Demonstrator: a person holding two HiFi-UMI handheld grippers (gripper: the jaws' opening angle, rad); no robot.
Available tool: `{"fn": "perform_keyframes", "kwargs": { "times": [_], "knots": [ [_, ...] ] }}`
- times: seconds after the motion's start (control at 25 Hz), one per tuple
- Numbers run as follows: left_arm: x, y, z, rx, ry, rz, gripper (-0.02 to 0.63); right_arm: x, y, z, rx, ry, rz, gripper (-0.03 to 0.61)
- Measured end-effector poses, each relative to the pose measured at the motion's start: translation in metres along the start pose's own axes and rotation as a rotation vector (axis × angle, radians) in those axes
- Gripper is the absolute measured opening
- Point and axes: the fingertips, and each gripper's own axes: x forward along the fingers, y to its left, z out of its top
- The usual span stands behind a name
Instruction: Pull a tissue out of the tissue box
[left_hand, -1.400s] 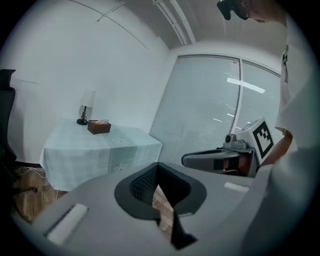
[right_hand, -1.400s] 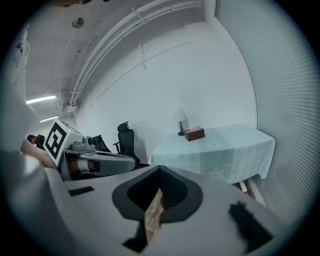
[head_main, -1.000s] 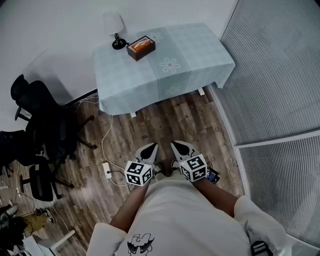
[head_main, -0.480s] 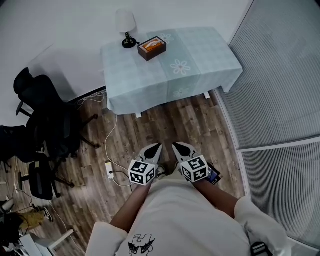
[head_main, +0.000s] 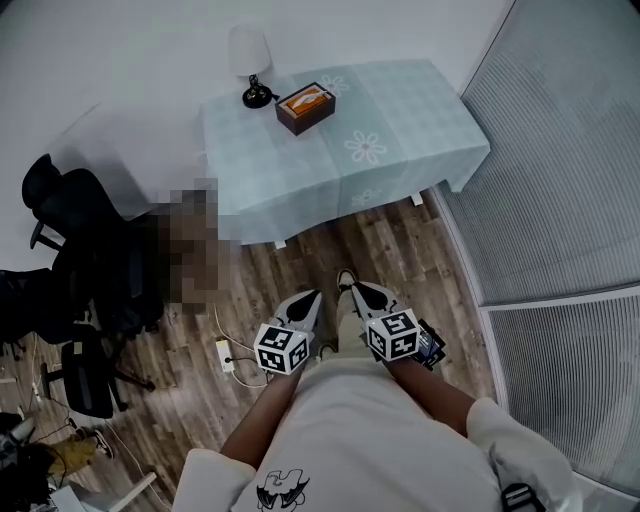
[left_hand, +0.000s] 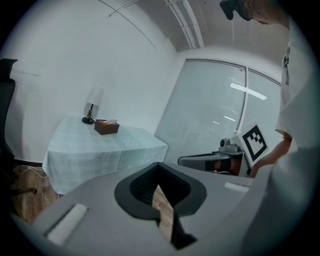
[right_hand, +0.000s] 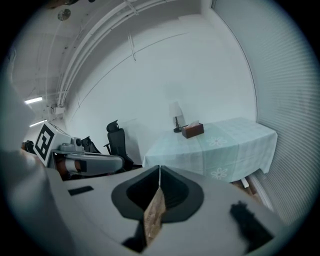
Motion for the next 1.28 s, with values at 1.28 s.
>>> {"fn": "perform_keyframes", "kwargs": {
  "times": [1.28],
  "knots": [
    [0.299,0.249,0.249,-0.006,-0.011,0.118,0.006,0.308,-0.216,0.246,-0.077,0.023,0.151,0.012]
  ]
}}
